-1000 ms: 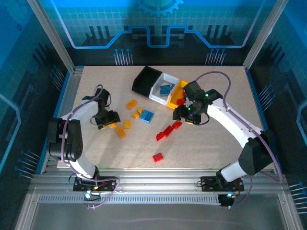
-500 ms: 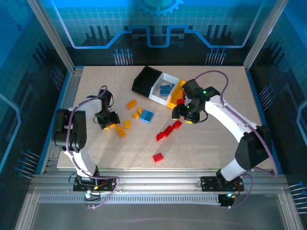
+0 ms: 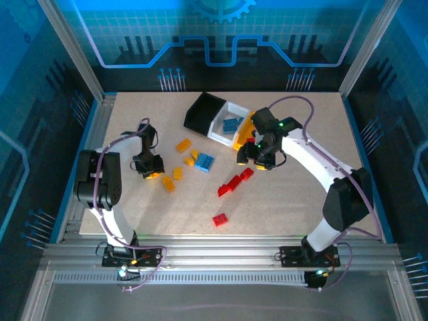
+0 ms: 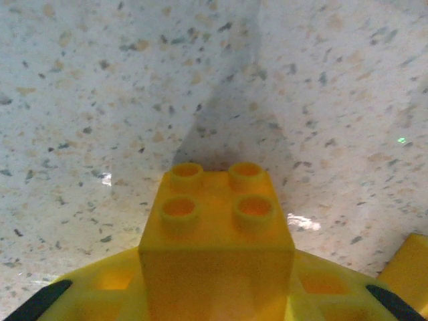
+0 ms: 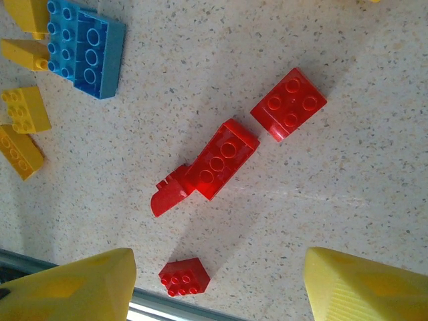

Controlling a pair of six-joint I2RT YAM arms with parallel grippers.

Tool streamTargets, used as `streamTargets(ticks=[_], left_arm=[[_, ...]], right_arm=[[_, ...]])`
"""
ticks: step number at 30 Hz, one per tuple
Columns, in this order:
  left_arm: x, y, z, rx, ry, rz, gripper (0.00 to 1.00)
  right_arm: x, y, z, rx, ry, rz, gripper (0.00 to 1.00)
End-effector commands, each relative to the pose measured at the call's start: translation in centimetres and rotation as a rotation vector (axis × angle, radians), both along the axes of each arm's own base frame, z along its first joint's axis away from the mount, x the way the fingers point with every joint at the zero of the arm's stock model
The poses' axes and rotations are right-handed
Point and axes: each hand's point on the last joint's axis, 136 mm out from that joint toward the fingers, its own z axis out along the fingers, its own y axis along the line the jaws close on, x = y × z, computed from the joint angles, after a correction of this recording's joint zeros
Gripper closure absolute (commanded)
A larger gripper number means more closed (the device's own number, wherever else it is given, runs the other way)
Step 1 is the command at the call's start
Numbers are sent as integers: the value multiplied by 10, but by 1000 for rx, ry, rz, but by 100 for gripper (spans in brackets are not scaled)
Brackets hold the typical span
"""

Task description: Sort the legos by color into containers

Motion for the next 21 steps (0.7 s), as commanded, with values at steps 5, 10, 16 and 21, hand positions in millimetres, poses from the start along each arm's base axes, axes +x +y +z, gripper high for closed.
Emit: streamTargets(ticks=[5, 10, 16, 21], left_arm=[[56, -31, 73, -200, -207, 58, 65], [111, -64, 114, -372, -314, 111, 65], [182, -113, 134, -539, -384, 109, 65], [233, -150, 135, -661, -410, 126, 65]], right_arm=[[0, -10, 0, 15, 15, -3, 31], [-2, -20, 0, 37, 22, -29, 31], [-5, -26, 1, 47, 22, -41, 31], [-9, -36, 0, 34, 20, -55, 31]])
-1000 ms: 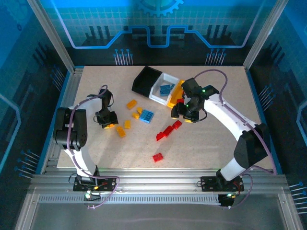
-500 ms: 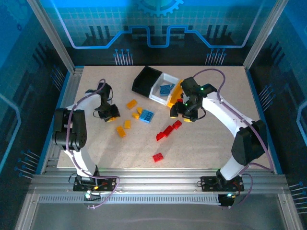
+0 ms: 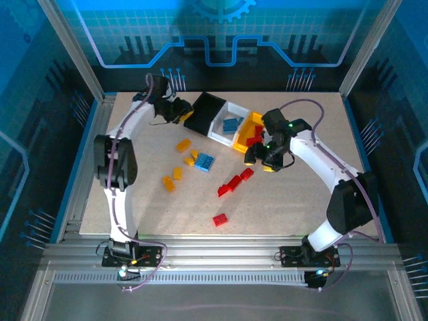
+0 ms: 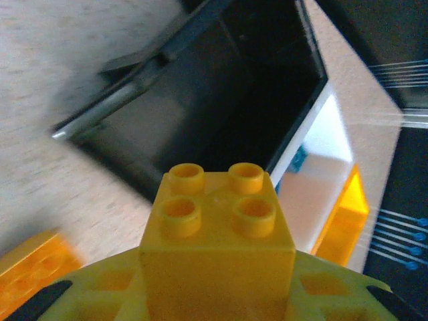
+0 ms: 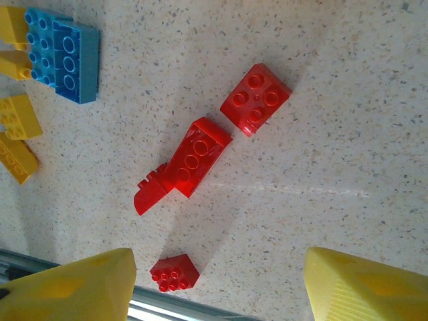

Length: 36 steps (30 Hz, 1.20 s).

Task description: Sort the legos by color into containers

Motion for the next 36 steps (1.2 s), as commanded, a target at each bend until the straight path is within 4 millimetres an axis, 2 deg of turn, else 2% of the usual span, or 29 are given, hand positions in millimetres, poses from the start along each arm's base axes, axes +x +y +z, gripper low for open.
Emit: streamTargets(ticks=[1, 4, 8, 11, 14, 19, 24, 29, 36], left_arm=[[25, -31, 3, -139, 14, -2, 65], [45, -45, -2, -178, 14, 1, 65], [61, -55, -12, -214, 22, 22, 65], [66, -59, -18, -232, 29, 33, 64], [67, -61, -23, -232, 35, 38, 58], [67, -63, -25, -229, 38, 40, 50], [62, -64, -24, -219, 40, 36, 49], [53, -61, -16, -194, 28, 20, 48], [31, -53, 2, -113, 7, -31, 48]], right_arm=[[-7, -11, 3, 10, 3, -12, 31], [-11, -13, -2, 17, 15, -23, 31], [-13, -18, -8, 19, 32, -35, 31], [-11, -24, -8, 16, 31, -43, 31], [-9, -30, -8, 19, 32, -53, 31], [-9, -34, -9, 22, 36, -52, 31], [-9, -33, -9, 27, 40, -46, 31], [-9, -32, -11, 40, 46, -50, 31], [-15, -27, -16, 60, 59, -63, 31]])
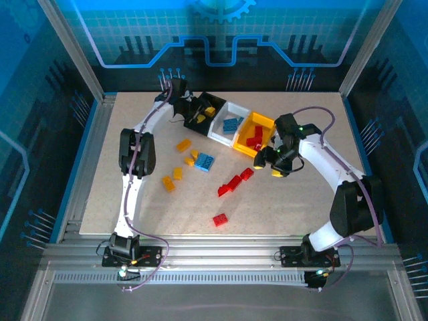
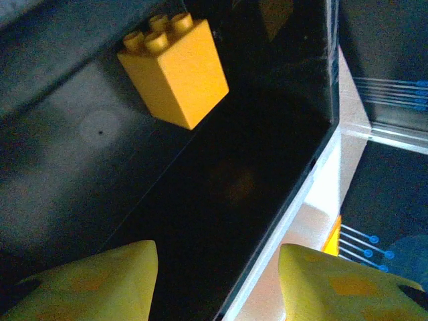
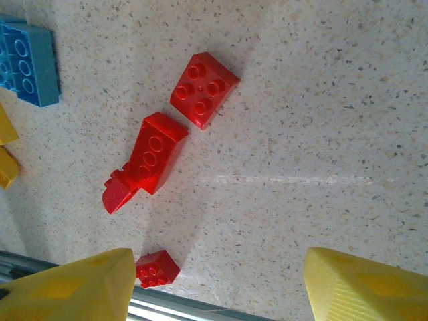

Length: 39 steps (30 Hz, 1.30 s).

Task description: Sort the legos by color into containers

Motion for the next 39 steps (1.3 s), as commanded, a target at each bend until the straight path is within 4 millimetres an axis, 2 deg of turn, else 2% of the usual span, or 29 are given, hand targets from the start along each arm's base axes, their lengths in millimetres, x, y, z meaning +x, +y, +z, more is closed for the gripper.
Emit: streamTargets(ticks=[1, 6, 10, 15, 20, 24, 28, 34, 39], left_arm=[[-19, 2, 51, 47, -87, -57, 48], [-49, 14, 62, 128, -98, -87, 48], [-85, 32, 63, 223, -66, -93, 48], [-140, 58, 55, 337, -8, -101, 47], [-192, 77, 48, 409, 25, -122, 45], [-226, 91, 42, 469, 51, -136, 44], [-260, 107, 27, 537, 116, -152, 43], [-296, 118, -2, 572, 209, -159, 39], [-310, 122, -19, 581, 255, -159, 39]], right_arm=[[-6, 3, 4, 32, 0, -14, 31], [-17, 5, -4, 30, 24, -31, 31], [-26, 7, -10, 44, 39, -52, 31], [-36, 18, -16, 42, 43, -31, 31], [-49, 37, -24, -13, 46, 57, 31], [-57, 50, -29, -49, 40, 91, 31], [-62, 62, -33, -55, 36, 100, 31], [-67, 73, -36, -75, 31, 113, 31], [-71, 76, -38, -88, 35, 124, 31]])
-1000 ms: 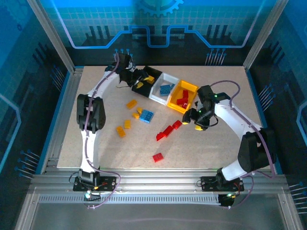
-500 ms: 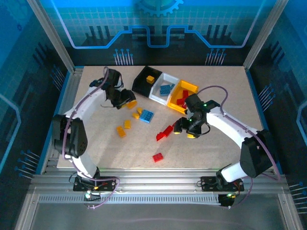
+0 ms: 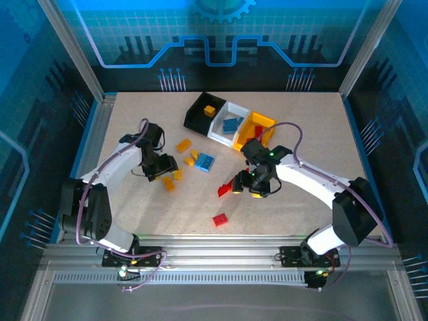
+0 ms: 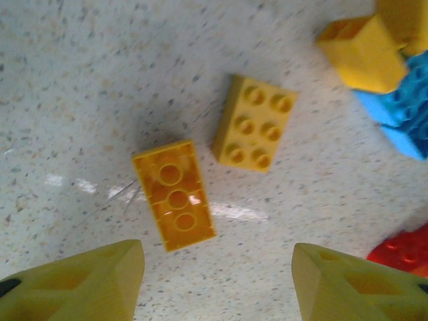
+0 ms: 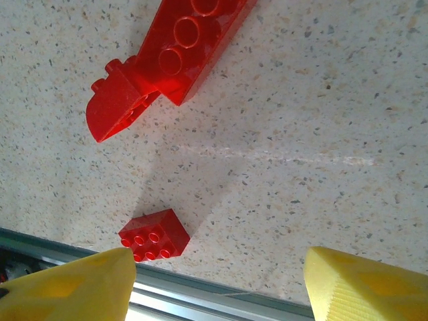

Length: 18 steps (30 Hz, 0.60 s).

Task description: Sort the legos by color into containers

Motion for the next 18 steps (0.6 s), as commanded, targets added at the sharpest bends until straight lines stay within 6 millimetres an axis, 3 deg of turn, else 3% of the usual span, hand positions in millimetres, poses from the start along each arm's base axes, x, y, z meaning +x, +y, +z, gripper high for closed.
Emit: streamTargets(ticks=[1, 18], left_arm=[[-12, 5, -6, 32, 19, -9, 39], [-27, -3, -48, 83, 111, -38, 39]], right_arm=[[-2, 0, -6, -31, 10, -16, 31], [3, 6, -10, -59, 19, 42, 31]])
